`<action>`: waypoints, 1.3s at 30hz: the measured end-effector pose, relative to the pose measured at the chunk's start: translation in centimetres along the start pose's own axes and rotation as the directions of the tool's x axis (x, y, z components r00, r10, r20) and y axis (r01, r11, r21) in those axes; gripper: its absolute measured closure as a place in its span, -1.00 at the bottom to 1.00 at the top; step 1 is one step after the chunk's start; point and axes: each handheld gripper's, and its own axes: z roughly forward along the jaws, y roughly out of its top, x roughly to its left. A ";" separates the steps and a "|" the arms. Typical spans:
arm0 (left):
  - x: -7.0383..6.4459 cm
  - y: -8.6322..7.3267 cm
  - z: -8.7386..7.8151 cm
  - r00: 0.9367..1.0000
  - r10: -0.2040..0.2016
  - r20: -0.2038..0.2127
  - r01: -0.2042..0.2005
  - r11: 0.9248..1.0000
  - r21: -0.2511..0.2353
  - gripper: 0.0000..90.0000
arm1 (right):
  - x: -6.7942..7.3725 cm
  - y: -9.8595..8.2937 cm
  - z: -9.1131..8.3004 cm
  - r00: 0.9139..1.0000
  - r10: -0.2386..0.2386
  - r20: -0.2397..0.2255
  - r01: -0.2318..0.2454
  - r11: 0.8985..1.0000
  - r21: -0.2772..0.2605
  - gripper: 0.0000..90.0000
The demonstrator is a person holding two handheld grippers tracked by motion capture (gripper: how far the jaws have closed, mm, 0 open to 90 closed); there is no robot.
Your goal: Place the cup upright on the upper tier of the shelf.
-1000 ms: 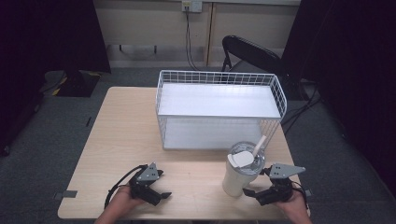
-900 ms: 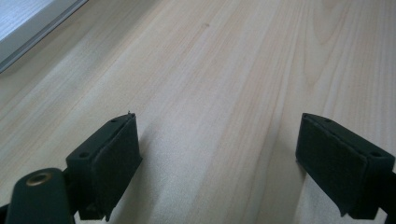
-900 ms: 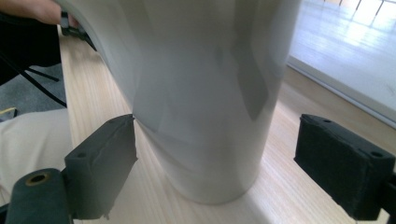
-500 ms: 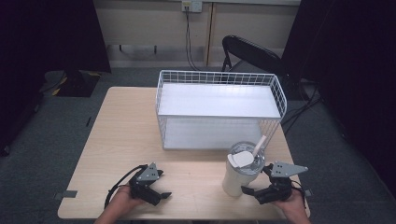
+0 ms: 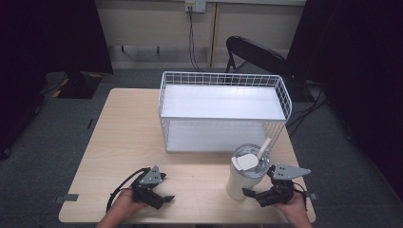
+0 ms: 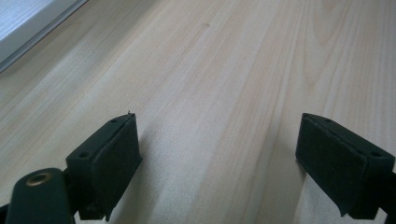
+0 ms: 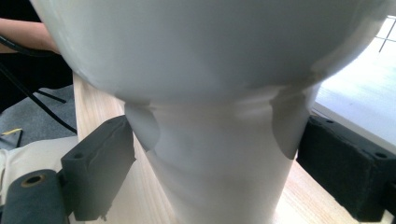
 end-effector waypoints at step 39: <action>0.0 0.0 0.0 1.000 0.002 0.000 -0.002 1.000 0.002 -0.71 | -0.2 -0.3 1.9 1.000 -0.026 -0.007 0.025 0.996 -0.080 -0.84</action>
